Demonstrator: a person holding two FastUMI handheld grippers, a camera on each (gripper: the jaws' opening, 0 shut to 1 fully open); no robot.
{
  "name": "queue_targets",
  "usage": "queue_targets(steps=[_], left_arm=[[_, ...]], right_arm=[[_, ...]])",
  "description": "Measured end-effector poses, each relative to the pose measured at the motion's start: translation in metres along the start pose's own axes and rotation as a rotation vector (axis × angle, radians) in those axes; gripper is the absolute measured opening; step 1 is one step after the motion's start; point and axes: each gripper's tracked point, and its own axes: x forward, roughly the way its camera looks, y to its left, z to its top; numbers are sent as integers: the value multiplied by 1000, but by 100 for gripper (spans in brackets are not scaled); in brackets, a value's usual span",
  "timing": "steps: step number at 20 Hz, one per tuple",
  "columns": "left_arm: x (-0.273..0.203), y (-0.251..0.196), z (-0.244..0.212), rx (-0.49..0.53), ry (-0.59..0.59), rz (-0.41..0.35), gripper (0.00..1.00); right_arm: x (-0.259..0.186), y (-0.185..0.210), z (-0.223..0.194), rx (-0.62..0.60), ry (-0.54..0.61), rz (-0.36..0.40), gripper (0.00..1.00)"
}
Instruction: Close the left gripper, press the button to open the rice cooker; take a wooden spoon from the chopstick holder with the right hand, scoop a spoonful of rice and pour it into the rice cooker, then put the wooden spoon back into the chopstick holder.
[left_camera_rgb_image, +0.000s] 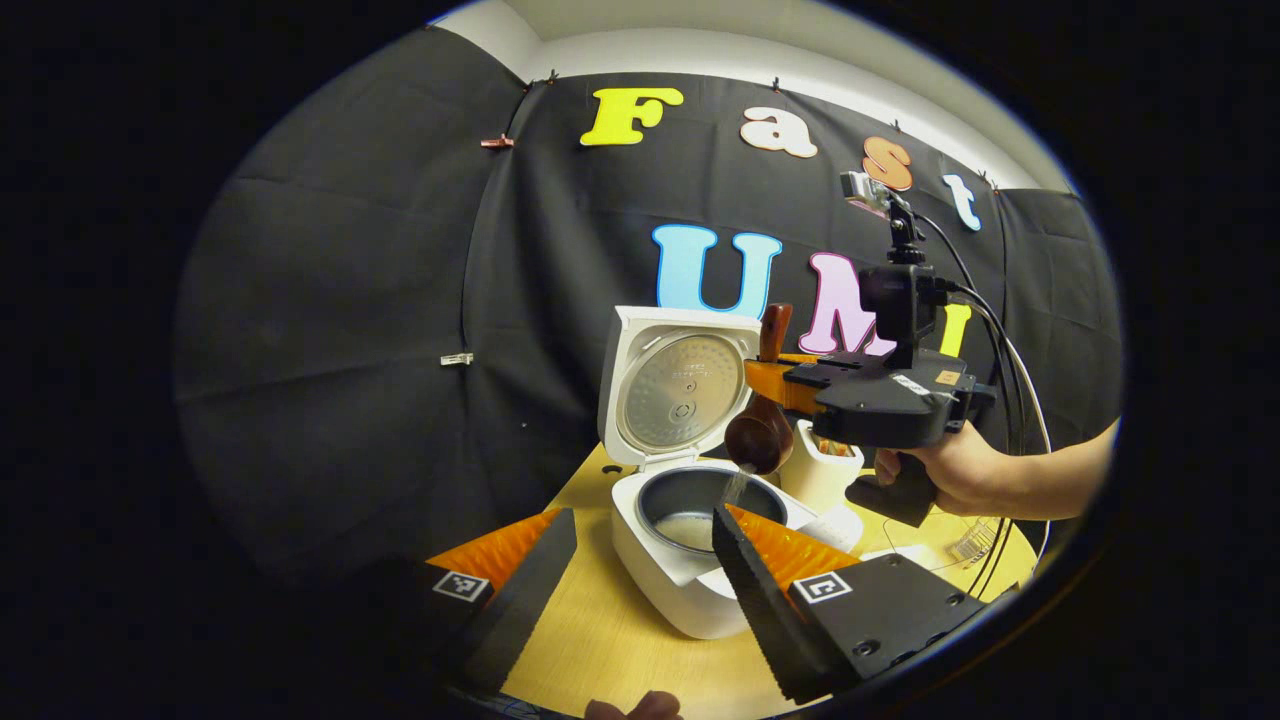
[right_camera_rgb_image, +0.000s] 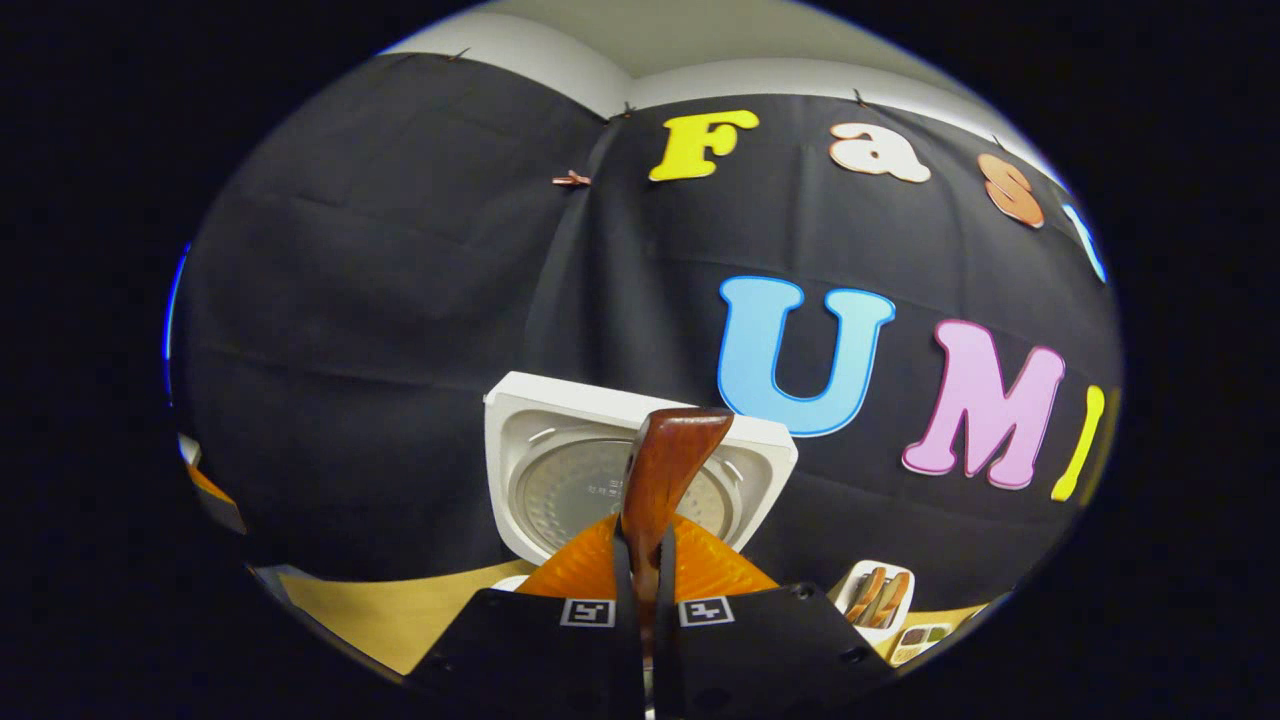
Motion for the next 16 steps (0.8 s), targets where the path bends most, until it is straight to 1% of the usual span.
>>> queue_targets(steps=[3, 5, 7, 8, 9, 10, 12, 16], left_arm=[[1, -3, 1, -1, 1, 0, 95], [1, -5, 0, -6, 2, 0, 95], [-1, -8, 1, -4, 2, 0, 95], [-1, -9, 1, -2, 2, 0, 95], [-2, -9, 1, 0, 4, 1, 95], [-4, -9, 1, 0, 2, 3, 95], [-7, -11, 0, 0, 2, 5, 95], [-13, -16, 0, 8, -1, 9, 95]], right_arm=[[-4, 12, 3, -110, -23, 31, 8], [-9, 19, 1, -163, -30, 58, 8], [-10, 20, 0, -210, -29, 66, 8], [-10, 17, -2, -216, -24, 60, 8], [-11, 14, -7, -194, -12, 52, 8], [-11, 11, -10, -146, 2, 45, 8], [-9, -7, -12, -16, 32, 7, 8], [-11, -39, -16, 352, 90, -72, 8]])
